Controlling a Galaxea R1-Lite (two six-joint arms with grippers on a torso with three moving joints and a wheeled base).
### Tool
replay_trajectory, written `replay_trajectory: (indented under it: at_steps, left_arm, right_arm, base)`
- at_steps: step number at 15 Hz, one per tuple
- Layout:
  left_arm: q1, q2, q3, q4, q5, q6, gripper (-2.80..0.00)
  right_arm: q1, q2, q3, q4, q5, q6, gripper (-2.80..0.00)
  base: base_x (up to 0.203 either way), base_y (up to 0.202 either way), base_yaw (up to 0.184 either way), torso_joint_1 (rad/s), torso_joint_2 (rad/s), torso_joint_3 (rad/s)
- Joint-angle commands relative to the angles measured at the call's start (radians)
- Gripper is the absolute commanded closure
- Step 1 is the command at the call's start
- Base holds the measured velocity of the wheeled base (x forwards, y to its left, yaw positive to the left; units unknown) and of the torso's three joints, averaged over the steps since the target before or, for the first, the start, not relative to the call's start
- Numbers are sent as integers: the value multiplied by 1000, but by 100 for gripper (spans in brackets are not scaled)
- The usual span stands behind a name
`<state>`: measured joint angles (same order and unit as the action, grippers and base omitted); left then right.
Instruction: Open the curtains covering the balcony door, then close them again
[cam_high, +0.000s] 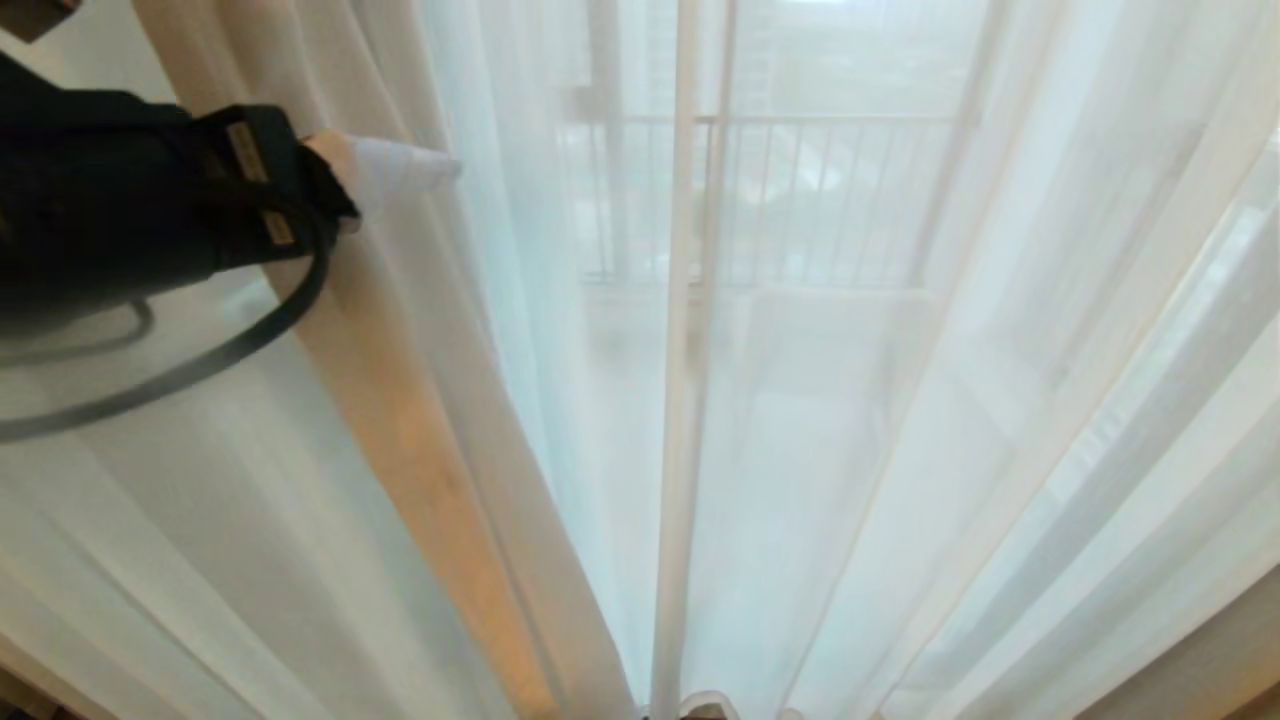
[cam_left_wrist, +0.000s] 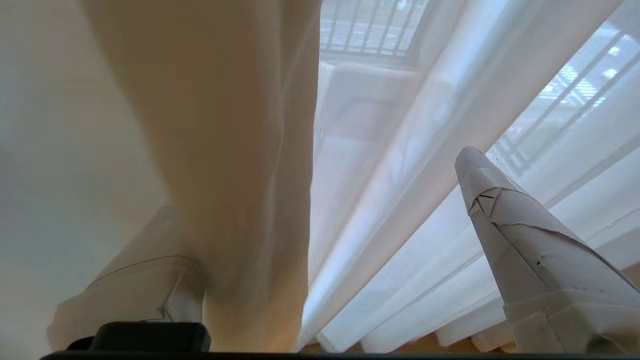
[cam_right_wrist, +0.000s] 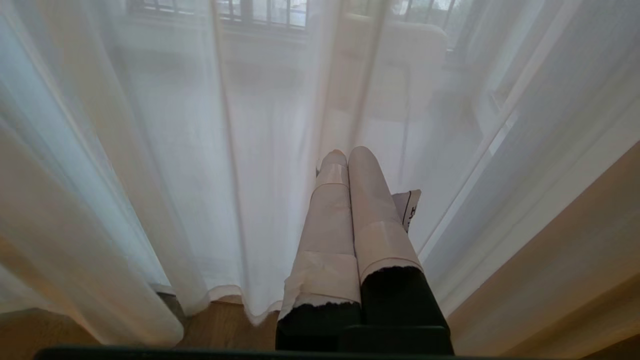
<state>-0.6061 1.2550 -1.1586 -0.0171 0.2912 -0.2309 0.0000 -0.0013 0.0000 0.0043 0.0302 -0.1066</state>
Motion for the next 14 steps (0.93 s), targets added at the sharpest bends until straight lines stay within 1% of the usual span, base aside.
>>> replay_trajectory:
  at_steps: [1,3,5,9,11,14]
  left_arm:
    - [48,-152,92,34,-2,-1,-280]
    - [109,-230,147,68,-30,-1,-280]
    - [153,-299,188,120,-57,0,-280]
    - [206,-416,260,223,-66,-2,-280]
    - [231,-462,282,256,-66,-2,-280]
    - [308,-532,320,304,-68,1,-280]
  right_arm:
    - [0,1,0,0,0,-1,0]
    - [0,1,0,0,0,-1,0]
    - [0,1,0,0,0,-1,0]
    - [0,1,0,0,0,-1,0]
    - [0,1,0,0,0,-1,0]
    - [0,1,0,0,0,-1,0]
  base:
    - [0,0,0,0,0,0]
    - [0,0,0,0,0,0]
    - [0,0,0,0,0,0]
    - [0,0,0,0,0,0]
    - [0,0,0,0,0,0]
    - [0,0,0,0,0,0]
